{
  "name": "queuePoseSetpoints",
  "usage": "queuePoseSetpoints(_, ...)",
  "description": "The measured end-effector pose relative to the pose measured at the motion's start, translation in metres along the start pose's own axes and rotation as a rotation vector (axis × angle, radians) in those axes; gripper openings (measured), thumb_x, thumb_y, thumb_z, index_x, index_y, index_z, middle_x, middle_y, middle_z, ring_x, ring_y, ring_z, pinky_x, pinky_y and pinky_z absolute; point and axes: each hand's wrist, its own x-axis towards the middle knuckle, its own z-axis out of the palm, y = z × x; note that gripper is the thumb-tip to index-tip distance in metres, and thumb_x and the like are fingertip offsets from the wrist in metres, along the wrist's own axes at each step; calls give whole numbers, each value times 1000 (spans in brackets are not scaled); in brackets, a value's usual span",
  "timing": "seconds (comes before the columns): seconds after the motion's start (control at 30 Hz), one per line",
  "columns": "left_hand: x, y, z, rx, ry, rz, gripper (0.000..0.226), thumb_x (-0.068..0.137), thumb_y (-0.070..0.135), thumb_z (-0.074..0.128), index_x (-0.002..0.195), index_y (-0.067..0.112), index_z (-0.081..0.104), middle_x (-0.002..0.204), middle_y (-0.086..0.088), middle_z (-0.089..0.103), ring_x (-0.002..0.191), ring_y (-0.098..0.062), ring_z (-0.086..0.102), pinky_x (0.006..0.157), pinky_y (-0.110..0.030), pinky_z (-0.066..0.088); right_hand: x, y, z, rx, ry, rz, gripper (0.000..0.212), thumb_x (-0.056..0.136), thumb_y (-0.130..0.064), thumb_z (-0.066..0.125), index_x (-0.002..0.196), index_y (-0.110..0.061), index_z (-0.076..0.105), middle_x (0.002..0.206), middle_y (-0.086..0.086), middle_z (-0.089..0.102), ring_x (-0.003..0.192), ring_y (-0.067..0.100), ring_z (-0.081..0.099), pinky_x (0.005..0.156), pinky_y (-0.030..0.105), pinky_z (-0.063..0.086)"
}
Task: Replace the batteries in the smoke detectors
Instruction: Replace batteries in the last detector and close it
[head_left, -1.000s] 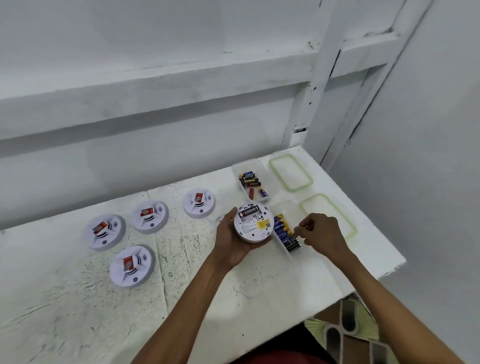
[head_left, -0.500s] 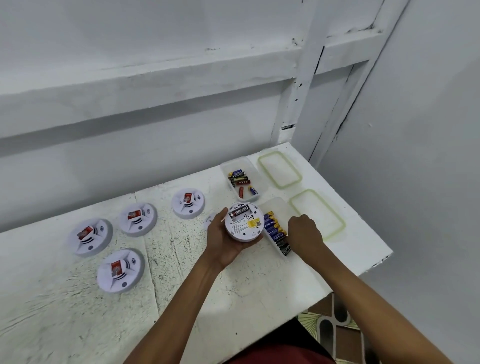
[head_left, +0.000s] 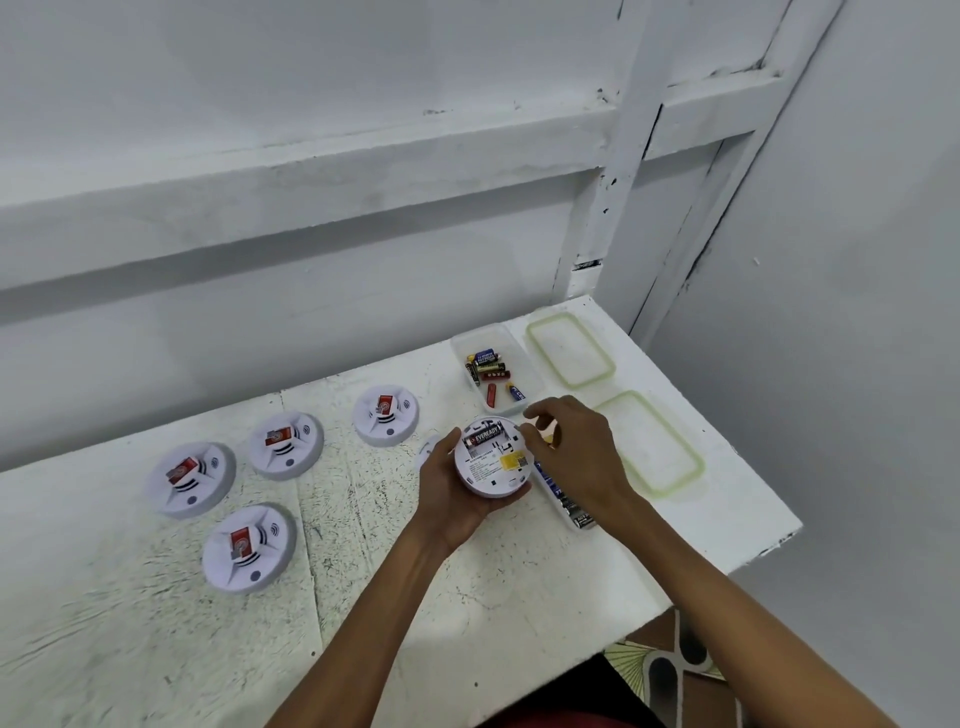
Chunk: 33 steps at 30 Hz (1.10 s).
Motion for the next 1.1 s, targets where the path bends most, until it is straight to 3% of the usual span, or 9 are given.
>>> queuePoseSetpoints(0.1, -2, 0, 1, -27, -8, 23, 53, 96, 39, 48, 137, 7, 59, 136, -24, 62, 119, -42, 59, 101, -61, 46, 4, -15, 8, 24, -58, -45, 21, 84, -37, 74, 99, -23, 72, 91, -9, 62, 67, 0, 56, 65, 16, 45)
queuePoseSetpoints(0.3, -5, -1, 0, -26, -17, 90, 43, 102, 31, 38, 125, 6, 64, 122, -18, 69, 102, -31, 70, 83, -48, 57, 6, -32, 27, -30, -116, -28, 29, 85, -37, 72, 105, -17, 72, 104, 0, 61, 93, 16, 61, 79, 28, 51)
queuePoseSetpoints(0.47, -4, 1, 0, -39, -23, 105, 45, 103, 34, 35, 122, 8, 67, 121, -16, 70, 105, -28, 70, 83, -43, 58, 5, -39, 34, -173, -93, -94, 39, 83, -46, 70, 108, -17, 66, 108, 1, 54, 100, 19, 48, 76, 27, 43)
queuePoseSetpoints(0.63, -1, 0, 0, 9, 6, 140, 51, 104, 34, 32, 110, 11, 77, 120, -14, 72, 107, -24, 70, 84, -39, 58, 8, -49, 36, -252, -122, -74, 40, 82, -44, 67, 109, -14, 65, 107, 2, 58, 99, 22, 50, 71, 31, 46)
queuePoseSetpoints(0.7, 0, -3, -1, 29, 11, 155, 52, 105, 34, 32, 109, 12, 78, 120, -13, 71, 111, -24, 69, 87, -37, 58, 9, -57, 39, -292, -126, -69, 36, 80, -41, 66, 100, -11, 65, 98, 5, 59, 95, 25, 53, 66, 32, 46)
queuePoseSetpoints(0.8, 1, -5, -3, 28, 8, 186, 53, 107, 31, 29, 103, 12, 78, 110, -11, 73, 107, -20, 70, 85, -32, 58, 11, -66, 46, -309, -100, -99, 21, 79, -28, 63, 81, -7, 63, 78, 9, 60, 80, 31, 58, 54, 28, 29)
queuePoseSetpoints(0.87, 2, -6, -5, 35, -1, 189, 51, 108, 30, 28, 103, 12, 76, 109, -10, 73, 107, -19, 70, 86, -31, 58, 10, -70, 48, -361, -107, -134, 19, 83, -27, 58, 87, -9, 61, 81, 8, 62, 79, 30, 59, 55, 27, 26)
queuePoseSetpoints(1.0, 4, -7, -11, 53, 49, 176, 43, 109, 31, 29, 125, 10, 63, 125, -13, 66, 122, -23, 62, 100, -35, 50, 8, -77, 50, -451, -140, -204, 19, 90, -21, 49, 107, -13, 54, 88, 6, 64, 81, 28, 62, 59, 29, 32)
queuePoseSetpoints(1.1, 6, -5, -11, 35, 38, 182, 43, 110, 28, 27, 120, 11, 65, 117, -10, 70, 114, -19, 68, 91, -31, 55, 5, -78, 53, -444, -109, -231, 16, 87, -20, 54, 101, -15, 61, 78, 4, 64, 70, 25, 62, 55, 28, 34)
